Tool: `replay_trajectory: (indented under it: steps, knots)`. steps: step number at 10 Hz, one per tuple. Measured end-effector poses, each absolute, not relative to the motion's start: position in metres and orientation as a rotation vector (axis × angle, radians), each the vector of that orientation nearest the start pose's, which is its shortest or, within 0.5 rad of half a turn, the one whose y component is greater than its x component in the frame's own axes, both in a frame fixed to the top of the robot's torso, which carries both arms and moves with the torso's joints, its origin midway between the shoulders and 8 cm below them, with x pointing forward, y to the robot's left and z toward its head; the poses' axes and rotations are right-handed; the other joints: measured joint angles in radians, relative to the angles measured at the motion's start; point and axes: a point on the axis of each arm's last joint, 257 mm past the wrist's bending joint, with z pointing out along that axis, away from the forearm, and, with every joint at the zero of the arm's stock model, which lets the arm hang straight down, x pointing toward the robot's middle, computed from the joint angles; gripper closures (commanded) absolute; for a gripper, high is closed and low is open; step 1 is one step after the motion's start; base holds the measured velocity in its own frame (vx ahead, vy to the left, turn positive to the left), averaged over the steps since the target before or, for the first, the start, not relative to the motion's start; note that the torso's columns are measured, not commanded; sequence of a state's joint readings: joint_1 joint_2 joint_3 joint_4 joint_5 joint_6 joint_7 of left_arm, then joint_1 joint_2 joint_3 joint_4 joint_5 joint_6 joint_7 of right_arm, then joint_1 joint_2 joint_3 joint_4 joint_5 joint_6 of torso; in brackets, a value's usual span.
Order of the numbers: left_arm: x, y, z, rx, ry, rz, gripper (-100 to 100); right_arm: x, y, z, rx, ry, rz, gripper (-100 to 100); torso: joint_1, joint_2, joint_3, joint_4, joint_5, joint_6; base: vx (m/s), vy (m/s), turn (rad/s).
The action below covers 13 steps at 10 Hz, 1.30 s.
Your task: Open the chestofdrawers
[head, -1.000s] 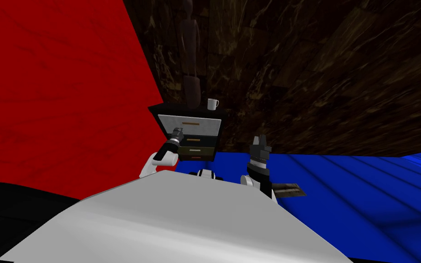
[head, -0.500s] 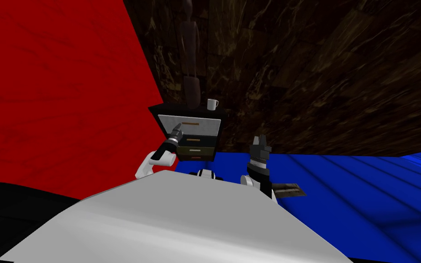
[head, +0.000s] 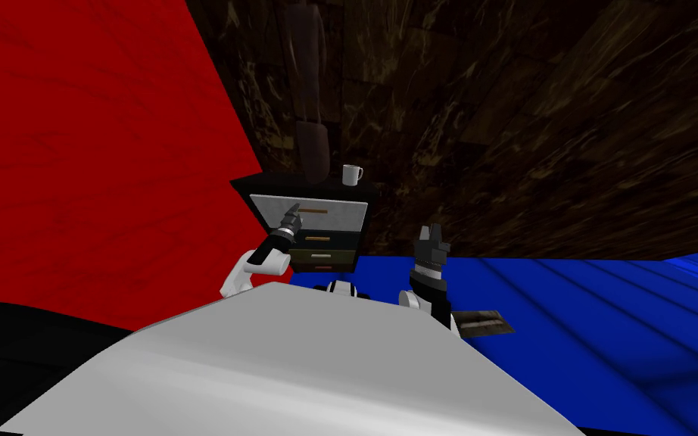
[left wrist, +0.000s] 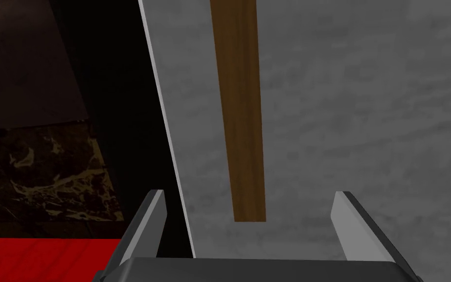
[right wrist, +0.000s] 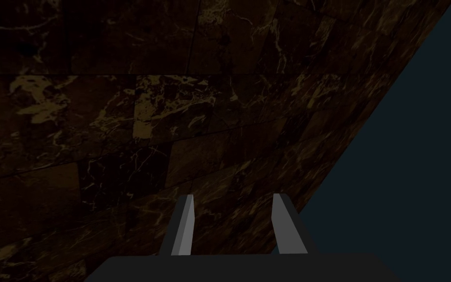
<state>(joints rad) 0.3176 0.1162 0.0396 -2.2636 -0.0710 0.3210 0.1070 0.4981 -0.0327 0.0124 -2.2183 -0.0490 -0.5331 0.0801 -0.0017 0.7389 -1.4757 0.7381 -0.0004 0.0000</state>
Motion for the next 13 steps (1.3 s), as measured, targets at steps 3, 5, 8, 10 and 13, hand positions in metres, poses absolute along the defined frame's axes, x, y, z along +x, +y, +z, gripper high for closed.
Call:
replay_trajectory:
  steps: [3,5,8,10,13]
  knots:
    - [0.447,0.299,-0.102,-1.194,1.068,-1.102,-100,0.350,-0.280,0.004,0.659,0.647,1.265,0,0.002,0.004,0.003,0.001,0.000,0.000,0.011,0.001,-0.001]
    - [0.447,0.298,-0.102,-1.214,1.050,-1.113,-100,0.350,-0.280,0.004,0.659,0.647,1.265,0,0.002,-0.001,0.000,0.000,0.000,0.000,0.047,0.011,-0.017]
    - [0.444,0.299,-0.097,-1.214,1.048,-1.111,100,0.350,-0.280,0.004,0.659,0.647,1.265,0,0.001,0.000,0.000,0.000,0.000,0.000,-0.014,0.006,0.003]
    - [0.441,0.297,-0.093,-1.207,1.044,-1.117,100,0.350,-0.280,0.004,0.659,0.647,1.266,0,0.000,0.009,0.006,0.002,0.000,0.000,-0.175,-0.045,0.014]
    - [0.436,0.296,-0.096,-1.216,1.055,-1.114,100,0.350,-0.280,0.004,0.659,0.647,1.266,0,0.000,0.002,0.001,0.003,-0.002,0.000,-0.142,-0.026,0.007]
